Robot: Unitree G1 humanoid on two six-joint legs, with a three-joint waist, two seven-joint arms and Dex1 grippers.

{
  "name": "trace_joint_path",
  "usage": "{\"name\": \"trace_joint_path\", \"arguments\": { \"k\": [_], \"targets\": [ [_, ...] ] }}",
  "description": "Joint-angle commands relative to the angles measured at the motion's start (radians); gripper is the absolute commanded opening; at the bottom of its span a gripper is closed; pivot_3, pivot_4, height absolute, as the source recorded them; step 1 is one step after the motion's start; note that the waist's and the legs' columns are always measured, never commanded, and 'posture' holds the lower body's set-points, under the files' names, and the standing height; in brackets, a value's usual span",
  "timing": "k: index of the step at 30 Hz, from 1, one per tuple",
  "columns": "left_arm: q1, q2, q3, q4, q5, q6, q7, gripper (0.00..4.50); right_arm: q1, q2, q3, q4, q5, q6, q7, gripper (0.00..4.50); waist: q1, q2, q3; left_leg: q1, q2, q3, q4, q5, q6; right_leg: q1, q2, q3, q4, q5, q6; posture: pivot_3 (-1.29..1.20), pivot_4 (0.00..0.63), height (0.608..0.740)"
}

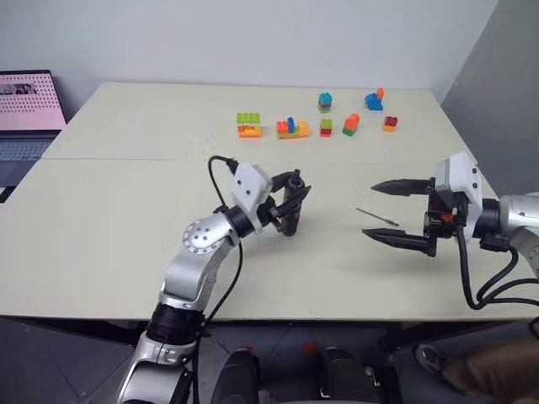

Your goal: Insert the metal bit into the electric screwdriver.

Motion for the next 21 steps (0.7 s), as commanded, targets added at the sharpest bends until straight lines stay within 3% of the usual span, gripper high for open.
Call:
{"name": "trace_joint_path", "arguments": {
  "k": [1, 6, 8, 13, 21],
  "targets": [
    [0.038, 0.034, 0.01, 0.007, 0.024, 0.04, 0.013, 1.63, -0.056, -0.036, 0.055, 0.098, -0.096, -0.061, 0.031, 4.5, 0.0, 0.0, 0.0, 0.0, 0.0, 0.0, 0.0, 0.0, 0.0, 0.0, 0.0, 0.0, 0.0, 0.0, 0.0, 0.0, 0.15, 0.74],
    [0.045, 0.04, 0.001, -0.005, 0.032, 0.032, 0.021, 1.63, -0.193, -0.076, 0.235, 0.312, -0.289, -0.049, 0.056, 4.5, -0.008, 0.003, -0.002, 0.0, 0.0, 0.001, 0.001, 0.001, 0.001, 0.0, 0.0, 0.001, -0.001, 0.001, -0.003, 0.0, 0.15, 0.74],
    [0.045, 0.04, -0.001, -0.003, 0.035, 0.031, 0.025, 1.62, -0.283, -0.045, 0.313, 0.459, -0.362, -0.067, 0.083, 4.5, -0.008, 0.003, -0.002, 0.0, 0.0, 0.001, 0.001, 0.001, 0.001, 0.0, 0.0, 0.002, -0.001, 0.0, -0.005, 0.0, 0.15, 0.74],
    [0.039, 0.045, -0.007, 0.001, 0.049, 0.014, 0.038, 1.62, -0.557, 0.135, 0.475, 0.944, -0.518, -0.105, 0.151, 4.5, -0.029, 0.004, -0.003, 0.002, 0.0, 0.004, -0.001, 0.001, 0.002, 0.0, 0.001, 0.006, -0.001, 0.003, 0.0, 0.0, 0.15, 0.74],
    [0.057, 0.061, -0.003, -0.016, 0.056, 0.011, 0.047, 1.62, -0.746, 0.316, 0.547, 1.44, -0.699, -0.279, 0.101, 4.5, -0.024, 0.005, -0.004, 0.0, 0.0, 0.005, -0.001, 0.001, 0.002, -0.004, 0.003, 0.008, 0.0, 0.005, -0.003, 0.0, 0.15, 0.74]
  ]
}}
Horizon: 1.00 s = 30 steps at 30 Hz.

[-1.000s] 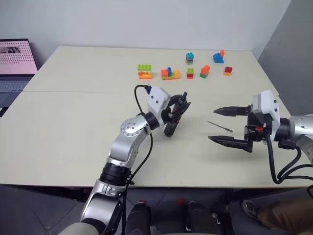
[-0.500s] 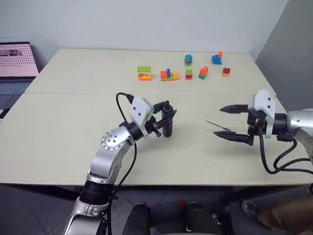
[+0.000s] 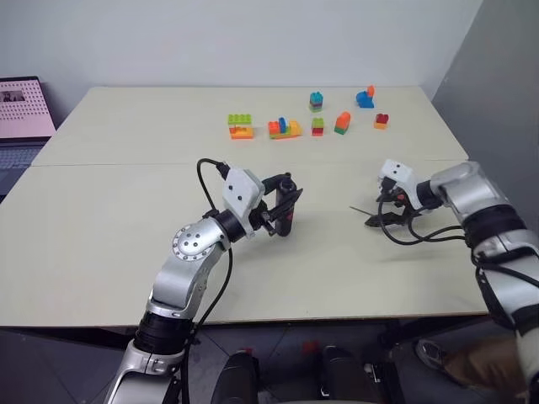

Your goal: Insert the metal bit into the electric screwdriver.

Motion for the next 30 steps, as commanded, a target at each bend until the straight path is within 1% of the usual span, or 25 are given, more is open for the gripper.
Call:
{"name": "trace_joint_path", "arguments": {
  "k": [1, 3, 5, 6, 10, 11, 12, 13, 14, 15, 16, 17, 20, 21, 25, 27, 30],
  "targets": [
    [0.03, 0.028, 0.006, 0.025, 0.045, 0.02, 0.023, 1.62, -0.058, 0.028, -0.001, 0.15, -0.073, -0.08, -0.024, 4.33, 0.0, 0.0, 0.0, 0.0, 0.0, 0.0, 0.0, 0.0, 0.0, 0.0, 0.0, 0.0, 0.0, 0.0, 0.0, 0.0, 0.15, 0.74],
    [0.034, 0.03, 0.007, 0.021, 0.046, 0.022, 0.025, 1.62, -0.071, 0.044, -0.005, 0.193, -0.091, -0.093, -0.008, 4.02, 0.0, 0.0, 0.0, 0.001, 0.0, 0.001, 0.0, 0.0, 0.0, 0.0, 0.0, 0.002, 0.0, 0.0, 0.001, 0.0, 0.15, 0.74],
    [0.036, 0.034, 0.007, 0.018, 0.047, 0.022, 0.027, 1.62, -0.082, 0.056, -0.014, 0.223, -0.097, -0.098, 0.015, 3.46, 0.0, 0.0, 0.0, 0.002, 0.0, 0.002, 0.0, 0.0, 0.0, 0.001, 0.0, 0.003, 0.001, -0.001, 0.004, 0.0, 0.15, 0.74],
    [0.037, 0.036, 0.007, 0.017, 0.047, 0.023, 0.028, 1.62, -0.088, 0.061, -0.021, 0.233, -0.098, -0.096, 0.027, 3.31, 0.0, 0.0, 0.0, 0.003, 0.0, 0.002, 0.0, 0.0, 0.0, 0.001, 0.0, 0.003, 0.001, -0.001, 0.004, 0.0, 0.15, 0.74],
    [0.031, 0.053, 0.005, 0.026, 0.061, 0.034, 0.037, 1.62, -0.102, 0.074, -0.044, 0.252, -0.103, -0.087, 0.051, 2.35, -0.003, 0.001, -0.001, 0.005, 0.0, 0.003, 0.0, 0.0, 0.0, 0.002, 0.001, 0.005, 0.002, -0.001, 0.003, 0.0, 0.15, 0.74],
    [0.028, 0.059, 0.003, 0.031, 0.066, 0.036, 0.037, 1.62, -0.103, 0.075, -0.048, 0.253, -0.105, -0.086, 0.056, 2.24, -0.003, 0.001, -0.001, 0.005, 0.0, 0.003, 0.0, 0.0, 0.0, 0.002, 0.002, 0.005, 0.002, -0.001, 0.003, 0.0, 0.15, 0.74],
    [0.022, 0.068, 0.0, 0.038, 0.076, 0.033, 0.038, 1.62, -0.104, 0.076, -0.053, 0.253, -0.106, -0.084, 0.061, 1.87, -0.005, 0.001, -0.001, 0.006, 0.001, 0.003, 0.0, 0.0, 0.0, 0.002, 0.002, 0.006, 0.003, -0.001, 0.003, 0.0, 0.15, 0.74],
    [0.018, 0.076, -0.003, 0.044, 0.081, 0.036, 0.035, 1.62, -0.104, 0.076, -0.059, 0.251, -0.106, -0.081, 0.065, 1.74, -0.006, 0.001, -0.001, 0.006, 0.001, 0.003, 0.0, 0.0, 0.0, 0.001, 0.003, 0.006, 0.003, 0.0, 0.003, 0.0, 0.15, 0.74],
    [0.014, 0.082, -0.005, 0.05, 0.086, 0.034, 0.037, 1.62, -0.103, 0.075, -0.065, 0.249, -0.107, -0.08, 0.067, 1.43, -0.007, 0.001, -0.001, 0.006, 0.001, 0.003, 0.0, 0.0, 0.0, 0.001, 0.003, 0.006, 0.003, 0.0, 0.003, 0.0, 0.15, 0.74],
    [0.007, 0.086, -0.004, 0.061, 0.091, 0.034, 0.041, 1.62, -0.1, 0.073, -0.078, 0.243, -0.101, -0.077, 0.066, 1.27, -0.011, 0.001, -0.001, 0.006, 0.001, 0.003, 0.0, 0.0, 0.0, 0.001, 0.003, 0.006, 0.003, 0.0, 0.003, 0.0, 0.15, 0.74],
    [0.001, 0.086, -0.004, 0.073, 0.093, 0.02, 0.044, 1.62, -0.095, 0.068, -0.092, 0.233, -0.095, -0.075, 0.063, 0.91, -0.016, 0.001, -0.001, 0.006, 0.001, 0.003, 0.0, 0.0, 0.0, 0.001, 0.004, 0.007, 0.003, 0.0, 0.003, 0.0, 0.15, 0.74],
    [-0.004, 0.09, -0.008, 0.08, 0.094, 0.017, 0.039, 1.62, -0.089, 0.061, -0.108, 0.221, -0.085, -0.072, 0.062, 0.8, -0.016, 0.001, -0.001, 0.006, 0.001, 0.003, 0.0, 0.0, 0.0, 0.001, 0.004, 0.008, 0.003, 0.0, 0.003, 0.0, 0.15, 0.74],
    [-0.008, 0.1, -0.016, 0.078, 0.096, 0.016, 0.027, 1.62, -0.068, 0.037, -0.152, 0.169, -0.059, -0.059, 0.066, 0.12, -0.019, 0.001, -0.001, 0.007, 0.001, 0.003, 0.0, 0.0, 0.0, 0.001, 0.004, 0.008, 0.003, 0.0, 0.003, 0.0, 0.15, 0.74],
    [-0.008, 0.102, -0.016, 0.072, 0.089, 0.022, 0.023, 1.62, -0.051, 0.023, -0.177, 0.126, -0.038, -0.049, 0.068, 0.0, -0.021, 0.001, -0.001, 0.007, 0.001, 0.004, 0.0, 0.0, 0.0, 0.001, 0.004, 0.009, 0.003, 0.001, 0.003, 0.0, 0.15, 0.74],
    [-0.013, 0.103, -0.01, 0.061, 0.068, 0.036, 0.024, 1.62, 0.03, -0.014, -0.263, -0.076, 0.029, 0.037, 0.054, 0.0, -0.024, 0.001, -0.001, 0.006, 0.001, 0.005, 0.0, 0.0, 0.0, 0.0, 0.004, 0.011, 0.003, 0.001, 0.004, 0.0, 0.15, 0.74],
    [-0.024, 0.088, 0.002, 0.066, 0.055, 0.052, 0.04, 1.62, 0.094, -0.034, -0.297, -0.214, 0.057, 0.087, 0.038, 0.0, -0.025, 0.001, -0.001, 0.007, 0.001, 0.006, 0.0, 0.0, 0.0, 0.0, 0.004, 0.012, 0.003, 0.001, 0.004, 0.0, 0.15, 0.74],
    [-0.048, 0.073, 0.009, 0.067, 0.042, 0.055, 0.045, 1.62, 0.165, -0.045, -0.367, -0.388, 0.112, 0.182, -0.007, 0.0, -0.024, 0.001, -0.001, 0.007, 0.002, 0.006, 0.0, 0.0, 0.0, 0.0, 0.005, 0.012, 0.003, 0.001, 0.004, 0.0, 0.15, 0.74]
  ]
}}
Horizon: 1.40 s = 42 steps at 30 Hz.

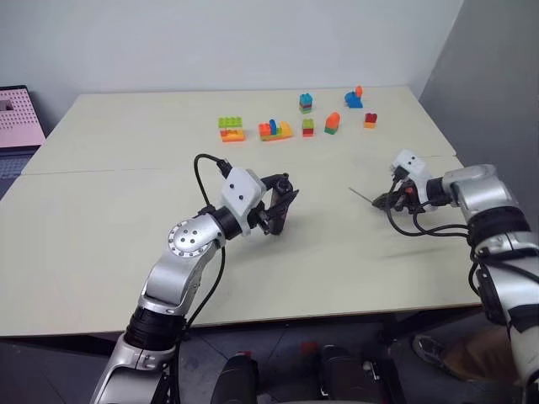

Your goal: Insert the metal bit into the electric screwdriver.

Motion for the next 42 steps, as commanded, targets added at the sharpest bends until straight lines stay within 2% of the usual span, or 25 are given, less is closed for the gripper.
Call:
{"name": "trace_joint_path", "arguments": {
  "k": [1, 5, 9, 15, 18, 21, 24, 26, 35, 39, 42],
  "targets": [
    [-0.038, -0.017, 0.04, 0.041, -0.004, 0.053, 0.031, 1.62, 0.077, -0.015, -0.149, -0.277, 0.116, 0.145, -0.085, 0.0, 0.001, 0.0, 0.0, 0.0, 0.0, 0.0, 0.0, 0.0, 0.0, 0.0, 0.0, 0.0, 0.0, 0.0, 0.0, 0.0, 0.15, 0.74],
    [-0.104, -0.078, 0.043, 0.019, -0.063, 0.093, 0.028, 1.62, 0.144, 0.037, -0.318, -0.491, 0.239, 0.256, -0.228, 0.0, 0.004, 0.0, 0.0, -0.003, 0.0, 0.0, 0.001, 0.0, 0.0, -0.002, 0.0, 0.0, -0.001, 0.001, 0.002, 0.0, 0.15, 0.74],
    [-0.162, -0.127, 0.034, 0.015, -0.069, 0.118, 0.035, 1.62, 0.202, 0.158, -0.493, -0.714, 0.408, 0.305, -0.361, 0.0, 0.011, 0.0, 0.0, -0.01, 0.0, 0.0, 0.001, 0.0, 0.0, -0.006, 0.0, -0.001, -0.003, 0.002, 0.003, 0.0, 0.15, 0.74],
    [-0.143, -0.148, -0.004, 0.03, -0.01, 0.094, 0.04, 1.62, 0.257, 0.284, -0.57, -0.915, 0.604, 0.413, -0.507, 0.0, 0.024, 0.0, 0.0, -0.015, 0.0, 0.001, -0.001, 0.0, 0.0, -0.011, 0.0, 0.001, -0.004, 0.002, 0.001, 0.0, 0.15, 0.74],
    [-0.132, -0.147, 0.0, 0.015, -0.004, 0.104, 0.047, 1.62, 0.304, 0.248, -0.499, -0.977, 0.597, 0.448, -0.526, 0.0, 0.03, 0.0, 0.0, -0.021, 0.0, 0.002, 0.0, 0.0, 0.0, -0.018, -0.001, 0.0, -0.004, 0.004, -0.001, 0.0, 0.15, 0.74],
    [-0.131, -0.117, 0.008, 0.005, 0.006, 0.107, 0.033, 1.62, 0.35, 0.098, -0.361, -0.922, 0.467, 0.395, -0.49, 0.0, 0.03, 0.0, 0.0, -0.021, 0.0, 0.002, 0.0, 0.0, 0.0, -0.018, -0.001, 0.0, -0.004, 0.003, 0.0, 0.0, 0.15, 0.74],
    [-0.135, -0.094, 0.019, -0.008, -0.007, 0.135, 0.022, 1.62, 0.364, -0.069, -0.173, -0.762, 0.307, 0.295, -0.414, 0.0, 0.03, 0.0, 0.0, -0.022, 0.0, 0.003, 0.001, 0.0, 0.0, -0.018, -0.001, 0.0, -0.005, 0.001, 0.003, 0.0, 0.15, 0.74],
    [-0.136, -0.085, 0.024, -0.01, -0.016, 0.144, 0.019, 1.62, 0.335, -0.13, -0.067, -0.645, 0.25, 0.25, -0.329, 0.0, 0.029, 0.0, 0.0, -0.021, 0.0, 0.004, 0.001, 0.0, 0.0, -0.018, -0.001, 0.001, -0.005, 0.001, 0.004, 0.0, 0.15, 0.74],
    [-0.128, -0.087, 0.01, -0.018, -0.013, 0.148, 0.02, 1.62, 0.167, -0.111, 0.137, -0.25, 0.096, 0.067, -0.137, 0.0, 0.015, 0.0, 0.001, -0.019, 0.0, 0.004, 0.001, 0.0, 0.0, -0.018, 0.0, 0.002, -0.004, 0.001, 0.004, 0.0, 0.15, 0.74],
    [-0.118, -0.082, 0.013, -0.031, -0.013, 0.153, 0.023, 1.62, 0.131, -0.097, 0.152, -0.168, 0.061, 0.015, -0.098, 0.0, 0.021, 0.0, 0.001, -0.019, 0.0, 0.004, 0.001, 0.0, 0.0, -0.017, 0.0, 0.002, -0.005, 0.001, 0.004, 0.0, 0.15, 0.74],
    [-0.108, -0.077, 0.018, -0.037, -0.012, 0.158, 0.027, 1.62, 0.1, -0.087, 0.146, -0.135, 0.046, 0.011, -0.081, 0.62, 0.021, 0.0, 0.001, -0.019, 0.0, 0.004, 0.001, 0.0, 0.0, -0.017, 0.0, 0.002, -0.005, 0.002, 0.004, 0.0, 0.15, 0.74]
  ]
}}
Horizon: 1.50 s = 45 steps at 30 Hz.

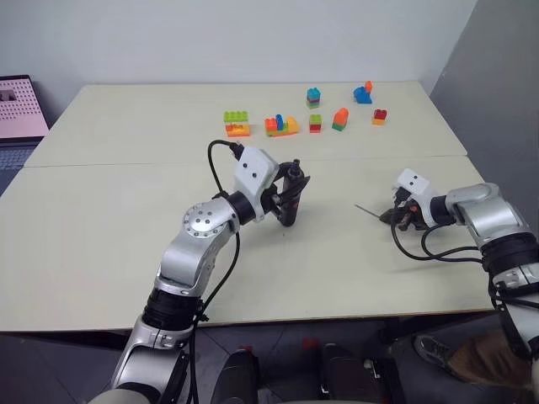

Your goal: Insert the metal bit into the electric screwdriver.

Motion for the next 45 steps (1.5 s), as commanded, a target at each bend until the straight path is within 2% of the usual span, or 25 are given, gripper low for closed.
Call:
{"name": "trace_joint_path", "arguments": {
  "k": [1, 5, 9, 15, 25, 29, 34, 40, 45],
  "targets": [
    [0.01, 0.008, 0.013, -0.049, 0.002, 0.004, 0.005, 1.62, -0.051, 0.011, -0.003, 0.041, -0.031, -0.01, 0.028, 0.85, 0.0, 0.0, 0.0, 0.0, 0.0, 0.0, 0.0, 0.0, 0.0, 0.0, 0.0, 0.0, 0.0, 0.0, 0.0, 0.0, 0.15, 0.74],
    [0.016, 0.005, 0.01, -0.05, 0.005, 0.007, 0.009, 1.62, -0.12, 0.009, 0.032, 0.09, -0.089, -0.005, 0.076, 1.93, 0.001, 0.0, 0.0, 0.0, 0.0, 0.0, 0.0, 0.0, 0.0, 0.0, 0.0, 0.0, 0.001, 0.0, -0.001, 0.0, 0.15, 0.74],
    [0.016, 0.0, 0.004, -0.042, 0.011, 0.006, 0.014, 1.62, -0.189, 0.014, 0.084, 0.169, -0.156, -0.009, 0.125, 1.97, 0.001, 0.0, 0.0, 0.0, 0.0, 0.001, 0.0, 0.0, 0.0, 0.0, 0.0, 0.0, 0.001, 0.001, -0.001, 0.0, 0.15, 0.74],
    [0.027, 0.0, -0.003, -0.036, 0.021, 0.003, 0.018, 1.62, -0.322, 0.084, 0.144, 0.385, -0.242, -0.056, 0.179, 1.97, 0.001, 0.0, 0.0, 0.001, 0.0, 0.001, 0.0, 0.0, 0.0, 0.0, 0.0, 0.0, 0.001, 0.002, -0.004, 0.0, 0.15, 0.74],
    [0.046, 0.005, -0.004, -0.045, 0.028, 0.006, 0.03, 1.62, -0.421, 0.181, 0.153, 0.586, -0.326, -0.121, 0.192, 1.97, -0.001, 0.0, 0.0, 0.002, 0.0, 0.001, 0.0, 0.0, 0.0, 0.0, 0.0, 0.0, 0.003, 0.003, -0.005, 0.0, 0.15, 0.74],
    [0.051, 0.005, -0.003, -0.046, 0.03, 0.006, 0.031, 1.62, -0.429, 0.195, 0.141, 0.621, -0.338, -0.126, 0.193, 1.26, 0.0, 0.0, 0.0, 0.003, 0.0, 0.001, 0.0, 0.0, 0.0, 0.001, 0.0, 0.001, 0.004, 0.003, -0.005, 0.0, 0.15, 0.74],
    [0.053, 0.005, -0.003, -0.045, 0.032, 0.005, 0.029, 1.62, -0.446, 0.209, 0.129, 0.647, -0.35, -0.128, 0.195, 0.01, -0.001, 0.001, 0.0, 0.003, 0.0, 0.001, 0.0, 0.0, 0.0, 0.001, 0.0, 0.001, 0.004, 0.003, -0.005, 0.0, 0.15, 0.74],
    [0.061, 0.013, -0.008, -0.044, 0.037, 0.001, 0.02, 1.62, -0.466, 0.223, 0.091, 0.654, -0.333, -0.105, 0.208, 0.0, -0.003, 0.001, 0.0, 0.004, 0.0, 0.001, 0.0, 0.0, 0.0, 0.001, 0.0, 0.001, 0.005, 0.003, -0.005, 0.0, 0.15, 0.74],
    [0.057, 0.022, -0.009, -0.033, 0.037, -0.005, 0.008, 1.62, -0.497, 0.219, -0.022, 0.631, -0.25, -0.05, 0.175, 0.0, -0.004, 0.001, 0.0, 0.004, 0.0, 0.001, 0.0, 0.0, 0.0, 0.001, 0.0, 0.001, 0.005, 0.003, -0.005, 0.0, 0.15, 0.74]
  ]
}}
